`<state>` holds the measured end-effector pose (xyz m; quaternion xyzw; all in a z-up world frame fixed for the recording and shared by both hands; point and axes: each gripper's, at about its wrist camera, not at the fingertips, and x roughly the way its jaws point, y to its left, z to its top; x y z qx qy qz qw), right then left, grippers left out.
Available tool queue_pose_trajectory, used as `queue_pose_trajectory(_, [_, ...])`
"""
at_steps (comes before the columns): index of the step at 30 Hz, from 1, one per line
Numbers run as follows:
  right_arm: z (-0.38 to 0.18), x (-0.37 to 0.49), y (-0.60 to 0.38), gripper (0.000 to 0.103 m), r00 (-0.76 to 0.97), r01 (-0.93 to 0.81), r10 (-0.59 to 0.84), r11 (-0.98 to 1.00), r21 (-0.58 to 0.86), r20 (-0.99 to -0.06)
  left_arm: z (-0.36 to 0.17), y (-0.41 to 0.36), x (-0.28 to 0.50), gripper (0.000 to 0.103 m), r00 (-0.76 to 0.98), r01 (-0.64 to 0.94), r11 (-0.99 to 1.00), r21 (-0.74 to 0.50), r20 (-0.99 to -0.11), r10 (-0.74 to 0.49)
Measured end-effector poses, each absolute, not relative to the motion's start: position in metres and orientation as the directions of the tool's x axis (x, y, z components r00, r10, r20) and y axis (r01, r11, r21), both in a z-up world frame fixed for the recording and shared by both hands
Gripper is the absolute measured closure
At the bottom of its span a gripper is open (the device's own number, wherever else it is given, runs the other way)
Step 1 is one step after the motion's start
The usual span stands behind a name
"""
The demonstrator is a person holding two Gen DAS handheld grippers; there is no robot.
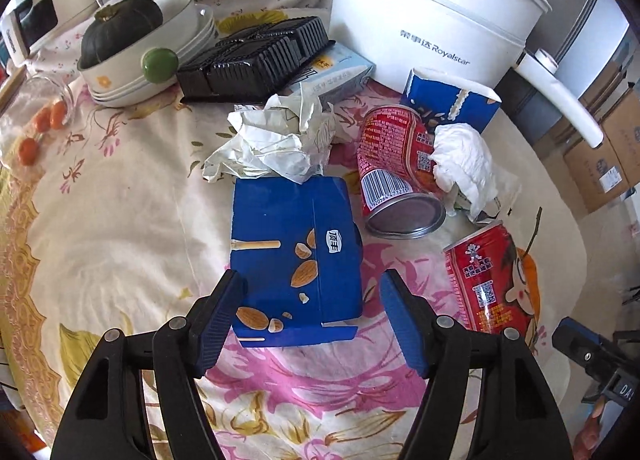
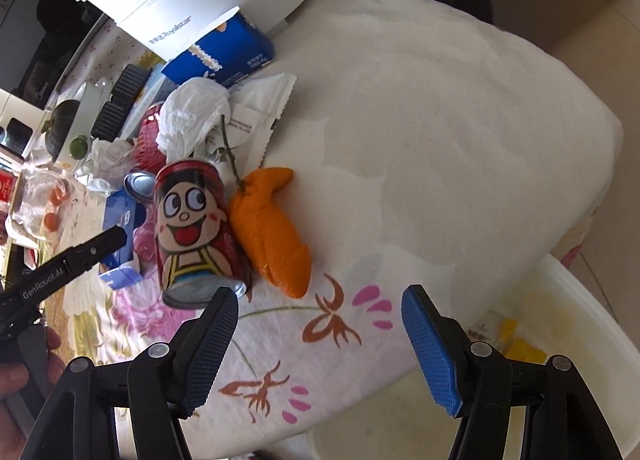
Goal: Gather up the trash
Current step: 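Grasp the blue almond box with the left tool while the right tool grasps the orange peel, then carry both items to the bin and open the right tool to drop the peel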
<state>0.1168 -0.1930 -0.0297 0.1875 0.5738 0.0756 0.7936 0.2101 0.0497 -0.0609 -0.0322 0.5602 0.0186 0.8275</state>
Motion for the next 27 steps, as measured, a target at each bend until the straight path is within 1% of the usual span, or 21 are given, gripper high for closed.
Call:
queue_pose_trajectory(4, [-0.033, 0.132, -0.183, 0.03, 0.34, 0.075, 0.291, 0.94, 0.334, -0.894, -0.071, 0.041, 0.213, 0.029, 0.361, -0.034, 0.996, 0.081, -0.928, 0.088])
queue_pose_trajectory(6, [-0.035, 0.138, -0.177, 0.03, 0.343, 0.065, 0.287, 0.943, 0.327, -0.895, -0.074, 0.044, 0.214, 0.028, 0.357, -0.044, 0.995, 0.095, -0.928, 0.104])
queue_pose_trajectory(8, [-0.038, 0.143, -0.17, 0.03, 0.338, 0.056, 0.286, 0.945, 0.323, -0.897, -0.079, 0.054, 0.216, 0.028, 0.333, -0.08, 0.996, 0.038, -0.941, 0.063])
queue_pose_trajectory(10, [-0.042, 0.148, -0.163, 0.03, 0.336, 0.048, 0.28, 0.949, 0.313, -0.9, -0.087, 0.069, 0.217, 0.028, 0.308, -0.135, 0.989, -0.059, -0.951, -0.015])
queue_pose_trajectory(12, [-0.045, 0.151, -0.155, 0.03, 0.336, 0.03, 0.272, 0.954, 0.299, -0.902, -0.089, 0.083, 0.216, 0.028, 0.323, -0.185, 0.973, -0.138, -0.944, -0.072])
queue_pose_trajectory(13, [-0.045, 0.151, -0.15, 0.033, 0.347, 0.013, 0.261, 0.959, 0.283, -0.901, -0.087, 0.087, 0.215, 0.03, 0.338, -0.201, 0.967, -0.156, -0.938, -0.081])
queue_pose_trajectory(14, [-0.045, 0.152, -0.146, 0.044, 0.346, -0.009, 0.267, 0.96, 0.281, -0.9, -0.085, 0.09, 0.215, 0.034, 0.346, -0.208, 0.964, -0.165, -0.934, -0.086])
queue_pose_trajectory(15, [-0.046, 0.152, -0.143, 0.05, 0.338, -0.021, 0.273, 0.959, 0.283, -0.901, -0.083, 0.091, 0.214, 0.034, 0.353, -0.207, 0.963, -0.173, -0.931, -0.091])
queue_pose_trajectory(16, [-0.046, 0.151, -0.141, 0.066, 0.331, -0.021, 0.277, 0.958, 0.286, -0.902, -0.081, 0.091, 0.212, 0.034, 0.362, -0.206, 0.961, -0.185, -0.927, -0.101])
queue_pose_trajectory(17, [-0.047, 0.15, -0.141, 0.077, 0.313, -0.018, 0.301, 0.95, 0.311, -0.901, -0.078, 0.091, 0.211, 0.034, 0.37, -0.206, 0.958, -0.2, -0.922, -0.113])
queue_pose_trajectory(18, [-0.047, 0.149, -0.142, 0.081, 0.301, -0.008, 0.324, 0.941, 0.337, -0.897, -0.076, 0.092, 0.209, 0.034, 0.378, -0.209, 0.953, -0.218, -0.917, -0.127])
queue_pose_trajectory(20, [-0.043, 0.143, -0.144, 0.084, 0.303, 0.002, 0.331, 0.938, 0.347, -0.894, -0.067, 0.092, 0.204, 0.034, 0.4, -0.217, 0.938, -0.27, -0.901, -0.167])
queue_pose_trajectory(22, [-0.037, 0.137, -0.148, 0.085, 0.313, 0.01, 0.348, 0.929, 0.37, -0.884, -0.057, 0.092, 0.199, 0.034, 0.428, -0.206, 0.927, -0.314, -0.881, -0.203])
queue_pose_trajectory(27, [-0.017, 0.122, -0.168, 0.085, 0.357, 0.028, 0.382, 0.908, 0.419, -0.852, -0.032, 0.085, 0.186, 0.034, 0.482, -0.16, 0.922, -0.353, -0.843, -0.239])
